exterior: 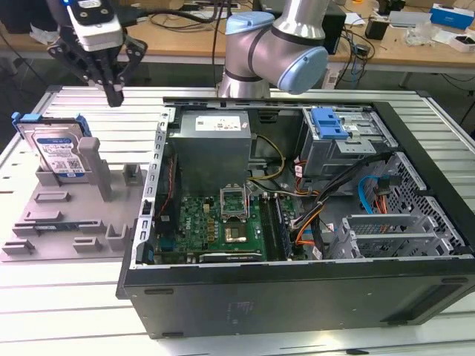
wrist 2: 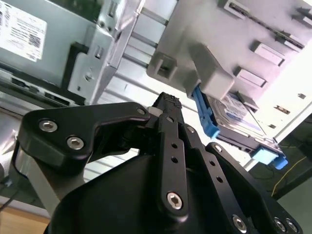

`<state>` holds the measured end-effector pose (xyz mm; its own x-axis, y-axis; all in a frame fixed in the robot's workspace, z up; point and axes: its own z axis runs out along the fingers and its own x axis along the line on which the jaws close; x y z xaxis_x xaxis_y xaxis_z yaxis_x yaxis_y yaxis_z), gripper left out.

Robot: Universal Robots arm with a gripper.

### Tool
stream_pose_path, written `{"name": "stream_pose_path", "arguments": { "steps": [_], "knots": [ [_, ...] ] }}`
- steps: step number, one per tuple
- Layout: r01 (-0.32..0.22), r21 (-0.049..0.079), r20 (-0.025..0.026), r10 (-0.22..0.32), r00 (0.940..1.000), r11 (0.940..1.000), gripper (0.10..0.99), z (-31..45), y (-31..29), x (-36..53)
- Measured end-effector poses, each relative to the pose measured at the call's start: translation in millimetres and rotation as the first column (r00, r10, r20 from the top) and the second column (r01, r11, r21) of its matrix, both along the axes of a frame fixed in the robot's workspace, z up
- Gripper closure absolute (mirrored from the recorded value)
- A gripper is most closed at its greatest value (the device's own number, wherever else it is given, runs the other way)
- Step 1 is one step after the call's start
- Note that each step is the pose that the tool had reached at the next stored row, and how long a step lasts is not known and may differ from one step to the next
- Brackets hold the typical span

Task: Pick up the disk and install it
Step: 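Reach for the disk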

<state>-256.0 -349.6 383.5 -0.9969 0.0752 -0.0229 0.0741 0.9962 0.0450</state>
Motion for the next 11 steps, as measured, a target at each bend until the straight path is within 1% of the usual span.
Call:
{"name": "stream_pose_path", "arguments": {
  "steps": [3,5,6,7,9,10,11],
  "knots": [
    [0.000,0.000,0.0000,0.000,1.0000,1.0000,0.980,-1.2,5.0,-12.3],
    [0.000,0.000,0.0000,0.000,1.0000,1.0000,0.980,-2.5,9.9,-24.4],
    [0.000,0.000,0.0000,0.000,1.0000,1.0000,0.980,-2.9,11.5,-28.4],
    [0.000,0.000,0.0000,0.000,1.0000,1.0000,0.980,-3.5,14.1,-34.7],
    [0.000,0.000,0.0001,0.000,1.0000,1.0000,0.980,-4.4,17.1,-42.4],
    [0.000,0.000,0.0000,0.000,1.0000,1.0000,0.980,-5.0,19.3,-48.2],
    [0.000,0.000,0.0000,0.000,1.0000,1.0000,0.980,-5.4,20.7,-52.0]
  ]
}}
